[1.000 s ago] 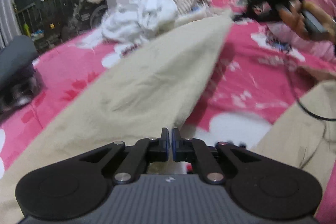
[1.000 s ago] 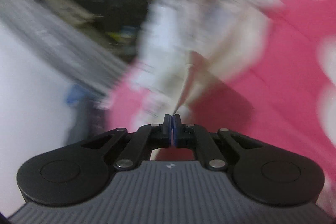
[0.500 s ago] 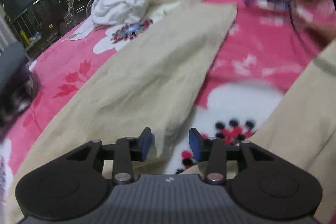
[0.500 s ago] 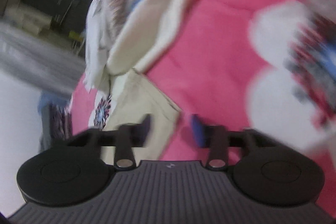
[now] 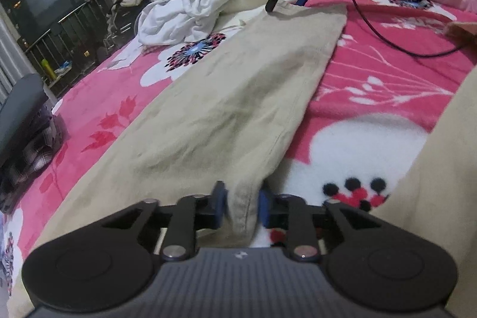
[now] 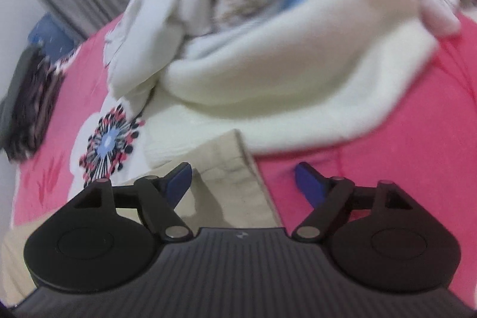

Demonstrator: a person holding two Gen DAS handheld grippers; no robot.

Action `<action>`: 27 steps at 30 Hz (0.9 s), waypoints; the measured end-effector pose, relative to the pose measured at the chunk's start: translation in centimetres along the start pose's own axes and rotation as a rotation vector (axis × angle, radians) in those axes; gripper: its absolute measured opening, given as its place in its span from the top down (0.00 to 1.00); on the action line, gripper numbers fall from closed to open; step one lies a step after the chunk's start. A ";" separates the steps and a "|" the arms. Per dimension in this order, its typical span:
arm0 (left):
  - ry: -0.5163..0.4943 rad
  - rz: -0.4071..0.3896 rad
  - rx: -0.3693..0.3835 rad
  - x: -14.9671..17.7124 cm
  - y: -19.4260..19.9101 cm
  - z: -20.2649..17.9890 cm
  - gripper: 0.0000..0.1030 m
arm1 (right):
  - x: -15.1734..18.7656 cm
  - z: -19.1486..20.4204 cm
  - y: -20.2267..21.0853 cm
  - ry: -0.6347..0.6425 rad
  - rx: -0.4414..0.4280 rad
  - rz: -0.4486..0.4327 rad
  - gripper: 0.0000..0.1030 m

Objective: Fold clothes

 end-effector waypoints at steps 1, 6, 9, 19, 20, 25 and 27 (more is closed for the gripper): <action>0.006 -0.003 -0.002 0.0 -0.1 0.0 0.84 | -0.2 0.3 -0.3 0.011 -0.011 0.009 0.43; 0.026 -0.023 -0.004 -0.1 -0.1 0.1 0.89 | 0.3 2.4 -1.2 0.101 -0.018 0.073 0.89; 0.054 -0.033 0.003 -0.5 0.2 0.5 0.91 | -0.4 4.3 -1.6 0.207 0.051 0.079 0.94; 0.136 -0.130 0.056 -5.5 0.7 1.0 0.93 | -5.3 6.8 3.9 0.427 0.208 -0.093 0.94; 0.142 -0.142 0.064 -6.1 0.7 1.0 0.93 | -5.8 6.6 4.5 0.424 0.218 -0.104 0.94; 0.141 -0.220 0.107 -8.9 1.0 0.0 0.93 | -7.5 4.5 7.2 0.406 0.288 -0.148 0.94; 0.139 -0.238 0.132 -9.9 0.9 -0.8 0.93 | -7.7 3.1 7.9 0.387 0.319 -0.154 0.94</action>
Point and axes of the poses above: each gripper's, at about its wrist camera, not at the fingertips, and y roughly against the way its jaws point, z to its left, x to its underside, the point moved 9 cm from there along -y, roughly the way its jaws point, and after that the axes turned 14 degrees about -x, right-handed, at the moved point
